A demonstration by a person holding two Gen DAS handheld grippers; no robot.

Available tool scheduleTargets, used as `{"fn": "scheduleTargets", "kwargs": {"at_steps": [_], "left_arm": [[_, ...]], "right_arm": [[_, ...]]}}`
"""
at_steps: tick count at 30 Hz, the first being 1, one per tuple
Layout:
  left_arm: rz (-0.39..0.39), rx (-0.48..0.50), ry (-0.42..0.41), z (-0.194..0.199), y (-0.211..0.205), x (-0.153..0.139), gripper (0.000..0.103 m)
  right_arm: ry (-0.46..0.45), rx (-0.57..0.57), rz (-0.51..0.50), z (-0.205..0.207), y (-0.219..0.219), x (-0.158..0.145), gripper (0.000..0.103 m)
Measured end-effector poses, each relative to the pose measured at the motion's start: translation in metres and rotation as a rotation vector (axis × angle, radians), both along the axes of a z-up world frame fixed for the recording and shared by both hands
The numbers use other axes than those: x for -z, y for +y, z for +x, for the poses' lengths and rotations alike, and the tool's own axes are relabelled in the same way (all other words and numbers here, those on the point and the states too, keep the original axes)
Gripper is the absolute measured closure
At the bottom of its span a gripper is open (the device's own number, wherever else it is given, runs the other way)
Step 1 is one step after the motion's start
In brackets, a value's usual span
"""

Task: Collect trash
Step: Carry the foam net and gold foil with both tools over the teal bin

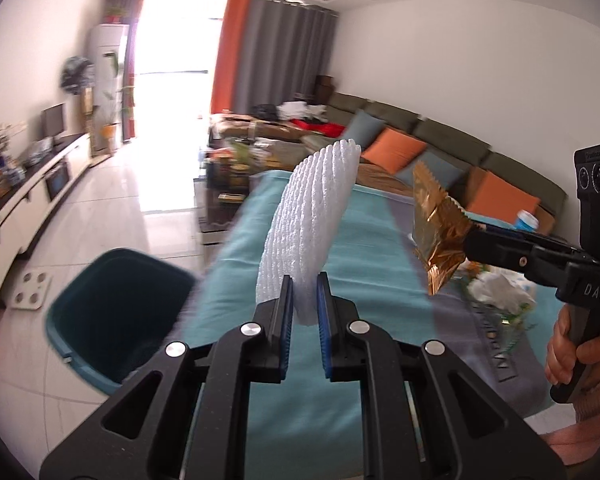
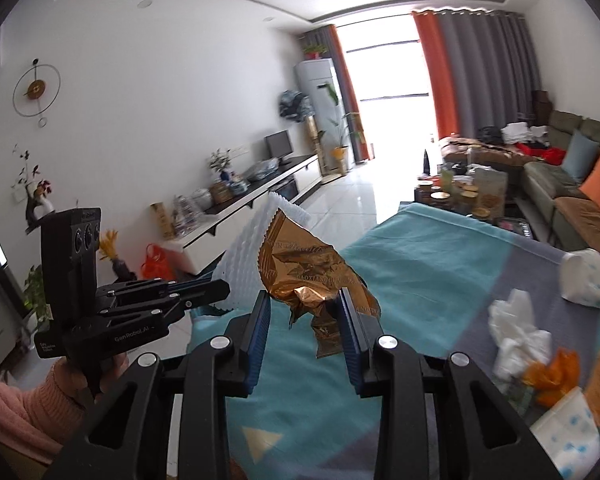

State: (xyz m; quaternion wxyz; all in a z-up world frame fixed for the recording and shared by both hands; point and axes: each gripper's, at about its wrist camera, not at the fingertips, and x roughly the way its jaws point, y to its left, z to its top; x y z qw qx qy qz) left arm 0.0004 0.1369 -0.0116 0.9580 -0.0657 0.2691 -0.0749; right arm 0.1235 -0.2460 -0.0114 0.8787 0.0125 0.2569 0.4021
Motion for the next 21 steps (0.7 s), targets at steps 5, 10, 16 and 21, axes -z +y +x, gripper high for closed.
{"fn": "scheduleTargets", "kwargs": {"at_steps": [5,10,16,21], "left_arm": [[-0.003,-0.125,0.015,-0.006,0.05,0.001,0.091],[-0.003,-0.218,0.041,-0.006,0.093,0.006,0.091],[-0.007,-0.287,0.071,-0.005,0.128,0.014,0.091],[-0.022,-0.324,0.098,-0.005,0.151,0.025,0.091]], "right_arm": [[0.025,-0.086,-0.022,0.012,0.046,0.001,0.071],[0.042,-0.151,-0.031,0.019,0.086,0.003,0.071],[0.089,-0.214,-0.033,0.039,0.127,0.011,0.071],[0.122,-0.253,-0.063,0.052,0.158,0.022,0.071]]}}
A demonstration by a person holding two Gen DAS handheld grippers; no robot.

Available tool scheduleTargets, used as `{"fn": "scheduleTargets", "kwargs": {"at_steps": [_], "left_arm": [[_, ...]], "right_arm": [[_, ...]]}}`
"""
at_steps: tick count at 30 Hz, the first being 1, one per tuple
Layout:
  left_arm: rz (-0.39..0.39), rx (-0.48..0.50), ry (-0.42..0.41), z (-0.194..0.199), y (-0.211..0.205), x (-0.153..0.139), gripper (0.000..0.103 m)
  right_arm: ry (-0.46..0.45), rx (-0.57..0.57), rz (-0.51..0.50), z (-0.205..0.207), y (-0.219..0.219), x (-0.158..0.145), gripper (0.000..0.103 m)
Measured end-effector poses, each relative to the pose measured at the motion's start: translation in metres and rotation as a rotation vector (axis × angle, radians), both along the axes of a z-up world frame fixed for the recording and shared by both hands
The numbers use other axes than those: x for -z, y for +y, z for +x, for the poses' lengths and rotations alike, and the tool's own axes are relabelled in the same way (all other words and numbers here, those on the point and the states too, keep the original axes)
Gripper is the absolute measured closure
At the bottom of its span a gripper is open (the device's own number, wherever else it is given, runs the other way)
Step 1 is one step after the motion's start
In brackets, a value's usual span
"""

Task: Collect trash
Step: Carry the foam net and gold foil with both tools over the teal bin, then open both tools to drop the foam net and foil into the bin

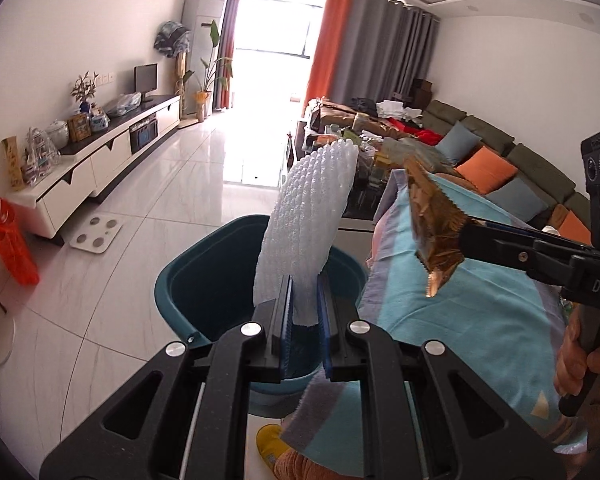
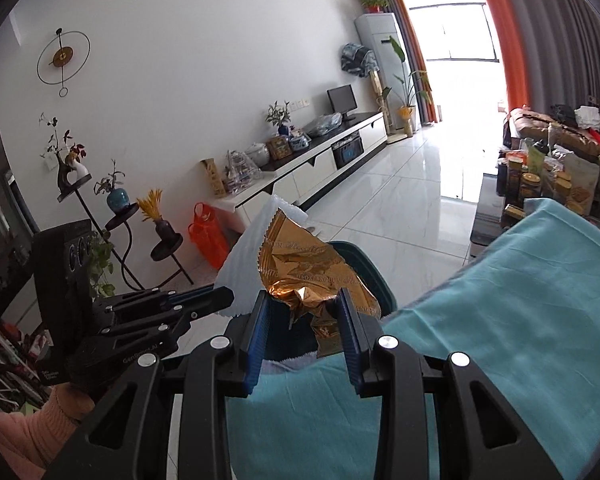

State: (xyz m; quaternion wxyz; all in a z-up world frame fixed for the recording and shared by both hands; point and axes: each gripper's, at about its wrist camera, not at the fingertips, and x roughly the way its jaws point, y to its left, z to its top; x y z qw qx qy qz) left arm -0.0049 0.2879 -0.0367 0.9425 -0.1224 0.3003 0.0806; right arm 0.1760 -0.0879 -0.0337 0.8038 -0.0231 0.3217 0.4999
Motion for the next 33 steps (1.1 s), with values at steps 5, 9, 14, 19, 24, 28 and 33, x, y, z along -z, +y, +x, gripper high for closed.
{"fn": "scheduleTargets", "kwargs": {"at_steps": [5,9,14,19,24,28,33], "left_arm": [[-0.009,-0.033,0.032,0.009,0.015,0.012,0.091],[-0.014,-0.05,0.059,0.02,0.021,0.021,0.091],[-0.024,-0.067,0.096,0.036,0.024,0.036,0.09],[-0.042,-0.084,0.133,0.056,0.028,0.053,0.088],[-0.056,-0.104,0.144,0.064,0.029,0.068,0.07],[-0.063,-0.115,0.147,0.073,0.027,0.073,0.064],[-0.05,-0.118,0.098,0.065,0.015,0.063,0.053]], "right_arm": [[0.036,-0.017,-0.038,0.014,0.029,0.015,0.071],[0.091,-0.029,-0.049,0.024,0.047,0.026,0.071],[0.128,-0.022,-0.085,0.036,0.066,0.038,0.07],[0.158,-0.001,-0.12,0.042,0.076,0.043,0.068],[0.196,0.022,-0.127,0.046,0.079,0.048,0.055],[0.199,0.035,-0.11,0.047,0.073,0.049,0.054],[0.185,0.037,-0.072,0.04,0.055,0.041,0.054]]}}
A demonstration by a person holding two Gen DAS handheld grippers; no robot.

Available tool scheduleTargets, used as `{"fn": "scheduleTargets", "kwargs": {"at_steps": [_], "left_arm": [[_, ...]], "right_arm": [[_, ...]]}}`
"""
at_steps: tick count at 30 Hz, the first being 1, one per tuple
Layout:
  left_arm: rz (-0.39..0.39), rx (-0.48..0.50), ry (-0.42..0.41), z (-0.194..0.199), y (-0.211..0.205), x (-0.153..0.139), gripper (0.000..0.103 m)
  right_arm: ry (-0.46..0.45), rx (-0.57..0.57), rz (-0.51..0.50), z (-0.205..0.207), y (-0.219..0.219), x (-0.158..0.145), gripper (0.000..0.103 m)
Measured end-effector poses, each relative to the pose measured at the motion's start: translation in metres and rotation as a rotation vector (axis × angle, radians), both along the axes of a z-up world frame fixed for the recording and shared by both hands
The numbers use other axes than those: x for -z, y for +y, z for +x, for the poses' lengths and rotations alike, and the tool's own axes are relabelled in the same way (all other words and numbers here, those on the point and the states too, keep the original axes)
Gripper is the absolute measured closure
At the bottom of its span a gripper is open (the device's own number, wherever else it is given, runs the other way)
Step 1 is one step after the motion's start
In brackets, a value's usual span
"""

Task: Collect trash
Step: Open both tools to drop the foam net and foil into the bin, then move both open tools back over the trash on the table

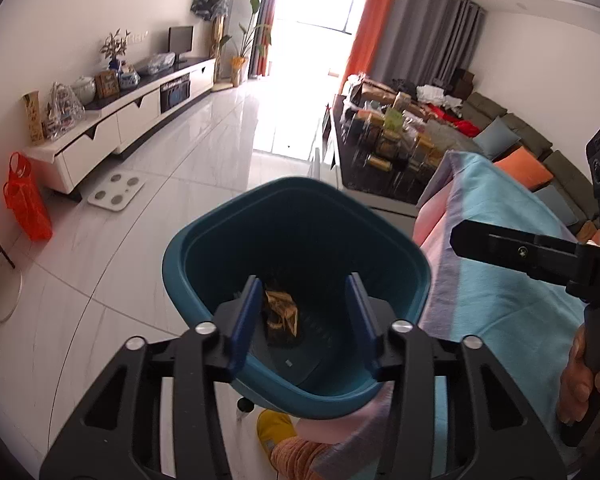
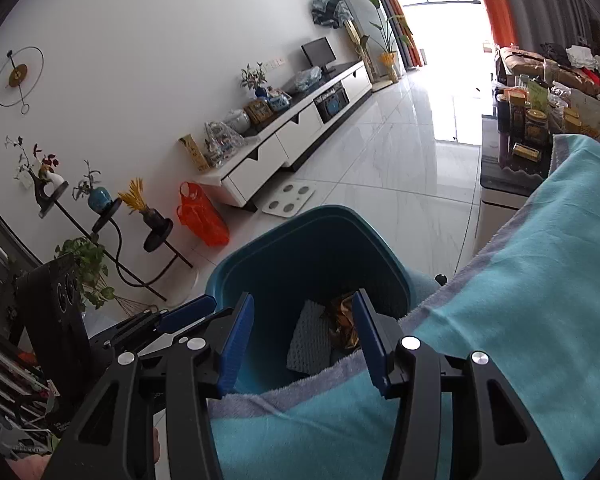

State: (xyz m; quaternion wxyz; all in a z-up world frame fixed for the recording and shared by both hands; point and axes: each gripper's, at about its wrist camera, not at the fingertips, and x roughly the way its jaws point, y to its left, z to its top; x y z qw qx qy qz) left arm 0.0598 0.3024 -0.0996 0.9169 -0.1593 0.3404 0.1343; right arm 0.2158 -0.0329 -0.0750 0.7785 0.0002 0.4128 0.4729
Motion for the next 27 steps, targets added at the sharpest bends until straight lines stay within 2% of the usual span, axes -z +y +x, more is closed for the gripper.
{"fn": "scheduleTargets", "kwargs": {"at_steps": [5,10,17,27], "left_arm": [[0.042,0.08,-0.101,-0.015,-0.034,-0.028,0.041],[0.037,0.243,-0.173,-0.016,-0.083,-0.049,0.039],[0.01,0.481,-0.211,0.0,-0.174,-0.063,0.039],[-0.064,0.728,-0.205,0.008,-0.28,-0.059,0.039]], "right_arm": [[-0.087,-0.001,0.026,-0.02,-0.034,-0.025,0.051],[-0.166,0.057,0.06,-0.04,-0.092,-0.05,0.05],[-0.232,0.194,0.064,-0.057,-0.176,-0.068,0.05],[-0.273,0.472,0.024,-0.071,-0.298,-0.067,0.05]]}}
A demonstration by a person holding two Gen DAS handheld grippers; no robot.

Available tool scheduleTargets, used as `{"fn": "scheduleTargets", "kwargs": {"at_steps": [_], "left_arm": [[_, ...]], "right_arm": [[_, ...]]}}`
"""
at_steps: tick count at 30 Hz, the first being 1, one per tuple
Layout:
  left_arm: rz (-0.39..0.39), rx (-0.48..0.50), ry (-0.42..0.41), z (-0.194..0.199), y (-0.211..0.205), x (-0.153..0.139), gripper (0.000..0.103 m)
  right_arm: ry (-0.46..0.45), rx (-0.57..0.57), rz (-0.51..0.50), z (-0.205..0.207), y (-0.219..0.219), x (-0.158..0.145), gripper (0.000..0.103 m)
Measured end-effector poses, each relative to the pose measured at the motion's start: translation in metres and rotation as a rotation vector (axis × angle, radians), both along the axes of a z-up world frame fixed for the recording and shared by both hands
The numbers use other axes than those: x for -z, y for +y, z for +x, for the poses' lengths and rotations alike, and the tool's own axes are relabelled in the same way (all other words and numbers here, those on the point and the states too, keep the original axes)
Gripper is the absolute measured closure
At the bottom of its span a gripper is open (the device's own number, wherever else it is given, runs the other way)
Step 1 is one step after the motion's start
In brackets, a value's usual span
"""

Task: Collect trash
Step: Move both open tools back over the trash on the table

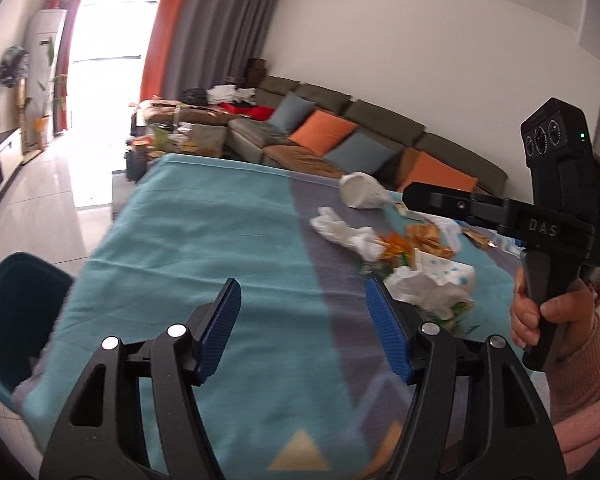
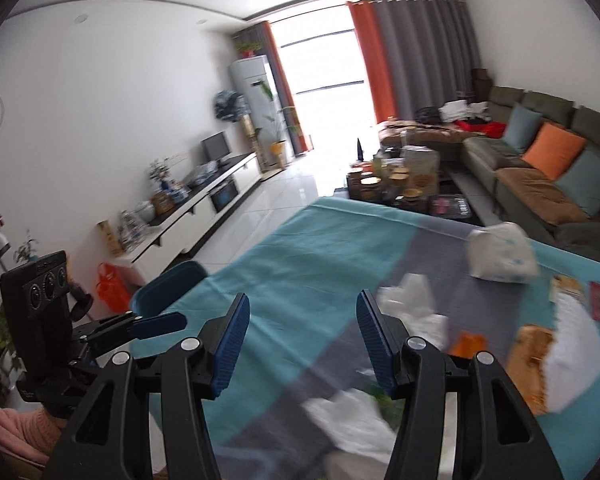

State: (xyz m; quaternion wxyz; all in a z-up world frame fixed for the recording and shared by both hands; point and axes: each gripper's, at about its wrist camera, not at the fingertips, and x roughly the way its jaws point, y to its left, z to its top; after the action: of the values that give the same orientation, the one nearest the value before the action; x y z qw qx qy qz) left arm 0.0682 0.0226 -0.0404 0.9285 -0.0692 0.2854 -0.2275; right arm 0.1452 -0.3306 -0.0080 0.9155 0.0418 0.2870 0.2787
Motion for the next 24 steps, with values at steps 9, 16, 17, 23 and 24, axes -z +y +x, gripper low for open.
{"fn": "scheduleTargets", "kwargs": {"at_steps": [9,16,17,23,24], "left_arm": [[-0.014,0.156,0.046,0.004,-0.057,0.004,0.035],[-0.031,0.203,0.114,0.02,-0.079,0.016,0.033],[-0.031,0.205,0.123,0.023,-0.083,0.018,0.033],[-0.051,0.223,0.17,0.037,-0.092,0.024,0.033],[-0.055,0.229,0.179,0.038,-0.094,0.025,0.033]], "right_arm": [[-0.015,0.182,-0.021,-0.012,-0.068,0.015,0.05],[0.0,0.289,-0.038,-0.009,-0.108,0.035,0.046],[0.004,0.303,-0.035,-0.007,-0.113,0.038,0.046],[0.039,0.387,-0.029,0.002,-0.14,0.058,0.045],[0.041,0.398,-0.031,0.003,-0.143,0.06,0.045]]}}
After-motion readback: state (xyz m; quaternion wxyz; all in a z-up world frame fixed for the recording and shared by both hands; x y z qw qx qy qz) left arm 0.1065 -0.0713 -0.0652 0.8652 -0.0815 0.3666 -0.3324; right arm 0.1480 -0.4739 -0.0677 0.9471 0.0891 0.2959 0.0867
